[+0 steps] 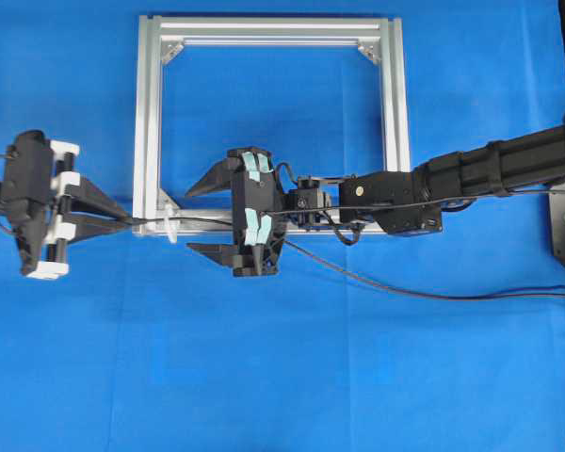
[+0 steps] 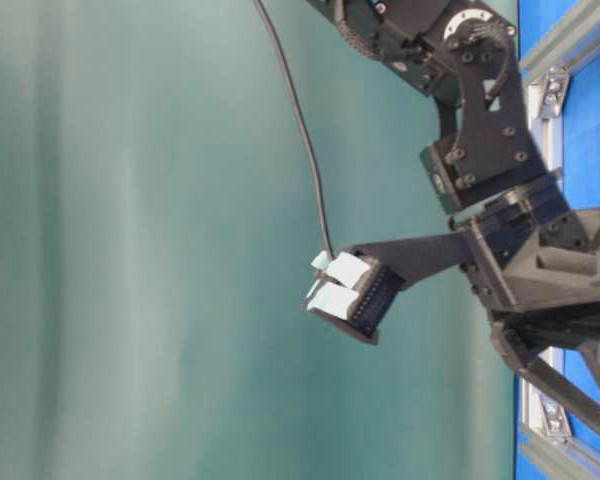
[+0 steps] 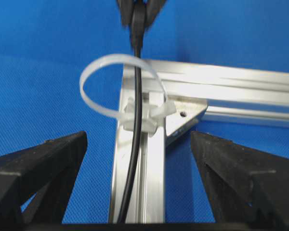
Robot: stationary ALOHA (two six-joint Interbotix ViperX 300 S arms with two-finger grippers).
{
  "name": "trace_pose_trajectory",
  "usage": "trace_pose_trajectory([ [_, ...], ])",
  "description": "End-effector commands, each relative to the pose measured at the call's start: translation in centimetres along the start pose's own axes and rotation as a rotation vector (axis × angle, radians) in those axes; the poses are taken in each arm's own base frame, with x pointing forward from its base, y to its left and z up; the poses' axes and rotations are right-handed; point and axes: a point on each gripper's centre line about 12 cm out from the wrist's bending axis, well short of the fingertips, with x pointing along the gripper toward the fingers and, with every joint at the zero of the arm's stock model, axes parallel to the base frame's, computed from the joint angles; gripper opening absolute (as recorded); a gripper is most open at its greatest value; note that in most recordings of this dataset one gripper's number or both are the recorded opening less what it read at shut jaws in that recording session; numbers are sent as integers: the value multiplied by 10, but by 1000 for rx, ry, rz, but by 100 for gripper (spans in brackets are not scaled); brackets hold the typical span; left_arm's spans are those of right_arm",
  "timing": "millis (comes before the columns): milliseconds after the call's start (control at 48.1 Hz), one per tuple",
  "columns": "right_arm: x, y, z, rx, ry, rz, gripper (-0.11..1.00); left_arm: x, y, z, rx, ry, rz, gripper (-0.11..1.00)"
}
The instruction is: Insert the wire through the string loop located on the left side.
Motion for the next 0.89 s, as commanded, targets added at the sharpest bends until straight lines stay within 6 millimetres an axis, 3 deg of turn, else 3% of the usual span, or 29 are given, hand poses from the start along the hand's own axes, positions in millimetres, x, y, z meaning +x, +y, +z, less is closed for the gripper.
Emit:
trace_pose_trajectory([
  [0,-4,-1,19,5,-46,-1,96,-11,-2,7,-8,-20,-12,8],
  [645,-4,0,21,4,-54,-1,96,-99,-10,48,-50,-125,-76,8],
  [874,-4,0,22,4,-55,-1,96,-117,-8,52,-44,-110,-64,8],
])
